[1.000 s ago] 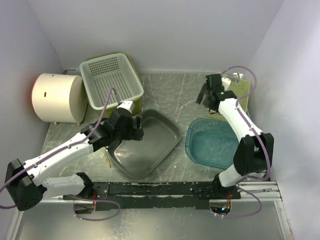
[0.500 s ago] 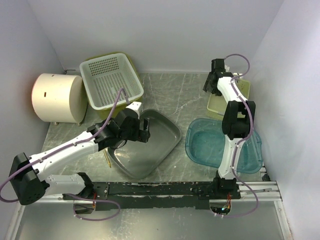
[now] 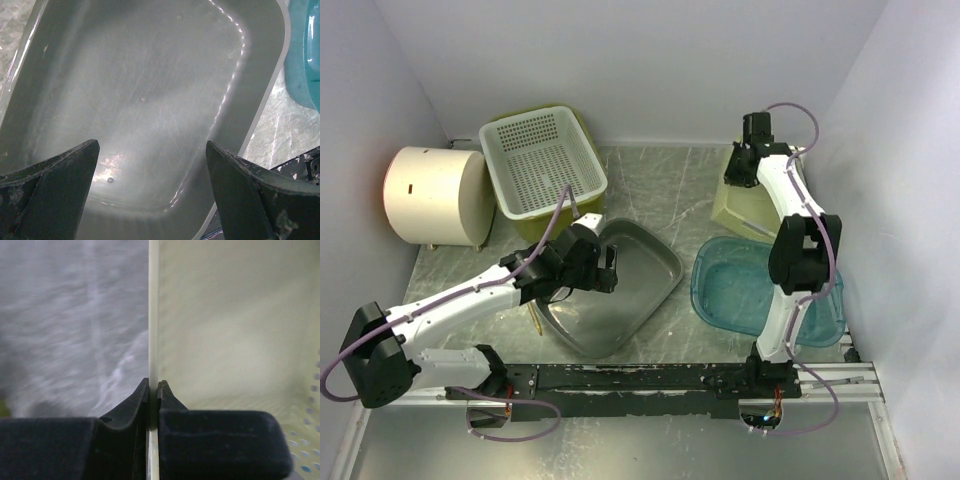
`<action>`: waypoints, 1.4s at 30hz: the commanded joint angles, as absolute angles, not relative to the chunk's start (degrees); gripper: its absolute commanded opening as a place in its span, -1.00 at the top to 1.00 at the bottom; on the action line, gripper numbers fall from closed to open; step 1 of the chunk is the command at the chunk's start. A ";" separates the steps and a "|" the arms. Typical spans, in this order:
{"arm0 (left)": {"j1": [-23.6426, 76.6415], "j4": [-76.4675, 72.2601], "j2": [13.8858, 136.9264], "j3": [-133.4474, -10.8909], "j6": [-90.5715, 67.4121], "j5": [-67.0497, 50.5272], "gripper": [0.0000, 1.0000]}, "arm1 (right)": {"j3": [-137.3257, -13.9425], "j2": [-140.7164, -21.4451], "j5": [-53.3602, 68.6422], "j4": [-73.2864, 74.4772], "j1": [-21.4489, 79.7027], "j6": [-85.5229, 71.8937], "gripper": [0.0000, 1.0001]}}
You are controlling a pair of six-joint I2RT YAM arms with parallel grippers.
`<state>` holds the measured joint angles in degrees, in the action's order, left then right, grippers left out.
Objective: Turn the large container upside down
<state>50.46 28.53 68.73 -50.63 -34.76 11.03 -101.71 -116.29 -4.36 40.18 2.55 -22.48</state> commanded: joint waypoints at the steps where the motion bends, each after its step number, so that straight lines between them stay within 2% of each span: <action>1: 50.70 29.07 69.96 -53.70 -34.53 11.15 -0.99 | -99.43 -106.42 12.23 33.21 3.74 -26.61 1.00; 7: 50.60 29.10 69.63 -56.74 -32.34 12.99 -0.99 | -90.96 -100.21 32.53 18.72 3.66 -35.02 1.00; 13: 50.62 28.82 70.49 -57.83 -32.75 11.45 -0.99 | -79.70 -97.47 46.93 -1.68 2.46 -48.61 1.00; 19: 50.60 27.81 70.07 -56.65 -33.06 9.14 -0.99 | -72.58 -100.87 55.62 -16.68 -0.89 -58.19 1.00; 23: 50.55 28.34 69.51 -56.57 -33.14 9.26 -0.99 | -70.66 -103.06 59.32 -17.89 -2.97 -58.00 1.00; 29: 50.61 27.97 69.24 -55.85 -32.93 8.91 -0.99 | -64.14 -105.76 63.71 -28.17 -9.23 -66.35 1.00; 33: 50.57 28.64 69.76 -56.31 -32.83 8.36 -0.99 | -64.18 -106.64 64.15 -22.75 -13.95 -63.44 1.00; 35: 50.60 28.95 69.62 -56.42 -32.74 8.58 -0.99 | -66.64 -106.78 62.22 -12.24 -16.34 -54.58 0.84; 38: 50.59 29.09 69.09 -56.35 -32.56 8.86 -0.99 | -71.69 -106.90 55.89 4.48 -19.16 -42.09 0.41; 42: 50.61 28.92 68.77 -56.10 -32.18 8.99 -0.99 | -76.10 -107.84 47.02 17.37 -21.93 -34.42 -0.03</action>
<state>50.46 29.08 70.06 -56.34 -33.19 9.74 -72.69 -105.71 56.93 -1.65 -19.77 -47.79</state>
